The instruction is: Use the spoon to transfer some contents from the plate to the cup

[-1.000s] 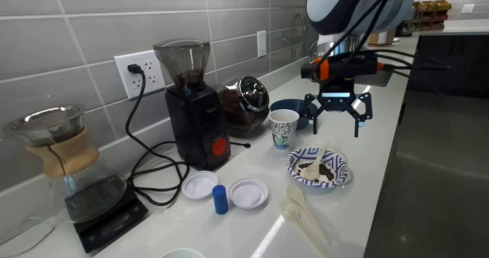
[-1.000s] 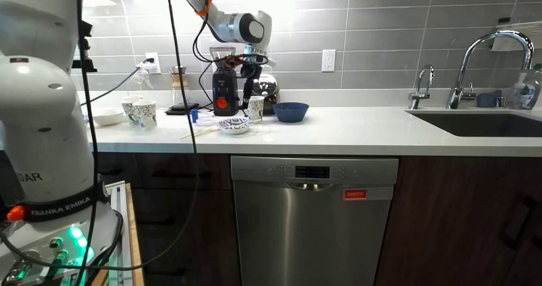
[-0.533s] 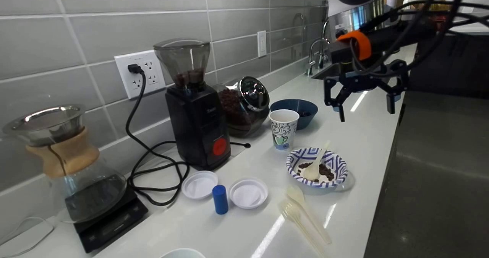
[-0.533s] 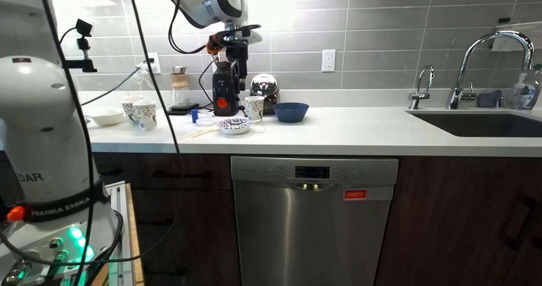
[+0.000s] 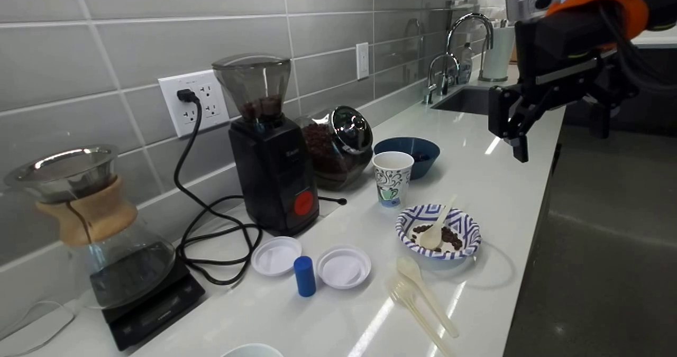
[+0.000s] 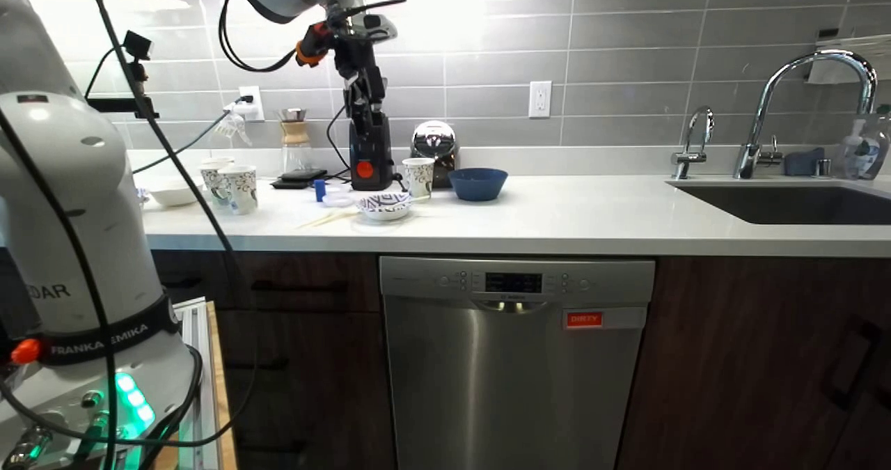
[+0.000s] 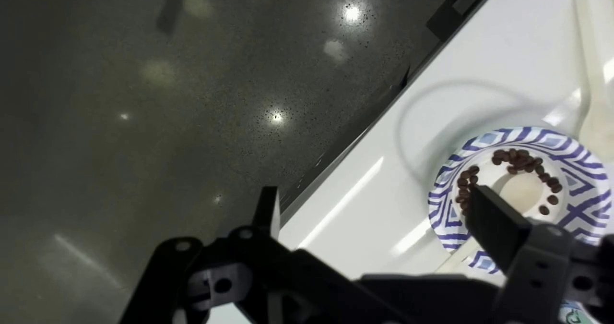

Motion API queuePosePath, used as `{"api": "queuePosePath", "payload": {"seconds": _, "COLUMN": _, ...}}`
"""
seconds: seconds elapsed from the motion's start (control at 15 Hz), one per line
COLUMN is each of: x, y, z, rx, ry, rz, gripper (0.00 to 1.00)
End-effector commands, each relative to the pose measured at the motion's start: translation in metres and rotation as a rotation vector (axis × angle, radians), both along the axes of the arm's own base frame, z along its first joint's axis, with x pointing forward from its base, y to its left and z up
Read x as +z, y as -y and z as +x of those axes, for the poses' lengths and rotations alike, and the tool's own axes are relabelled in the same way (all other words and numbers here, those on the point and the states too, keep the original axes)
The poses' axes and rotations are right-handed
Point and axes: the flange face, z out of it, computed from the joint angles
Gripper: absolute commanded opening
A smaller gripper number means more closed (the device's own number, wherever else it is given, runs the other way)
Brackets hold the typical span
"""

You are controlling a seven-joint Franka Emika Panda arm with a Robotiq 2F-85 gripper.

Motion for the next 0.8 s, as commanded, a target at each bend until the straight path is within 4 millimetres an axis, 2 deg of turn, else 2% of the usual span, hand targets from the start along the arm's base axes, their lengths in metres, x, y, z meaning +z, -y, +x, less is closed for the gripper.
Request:
{"api": "queuePosePath", "payload": {"seconds": 0.0, "x": -0.0027, "y": -0.0013, "z": 0.0016, "rx": -0.001, "ry": -0.007, "rz": -0.002, "gripper": 1.00}}
{"api": "queuePosePath", "payload": {"seconds": 0.2, "x": -0.0100, "y": -0.0024, "z": 0.0056, "rx": -0.003, "ry": -0.021, "rz": -0.004, "gripper": 1.00}}
{"api": "queuePosePath", "payload": {"seconds": 0.73, "x": -0.0103, "y": -0.0027, "z": 0.0062, "rx": -0.003, "ry": -0.022, "rz": -0.004, "gripper": 1.00}}
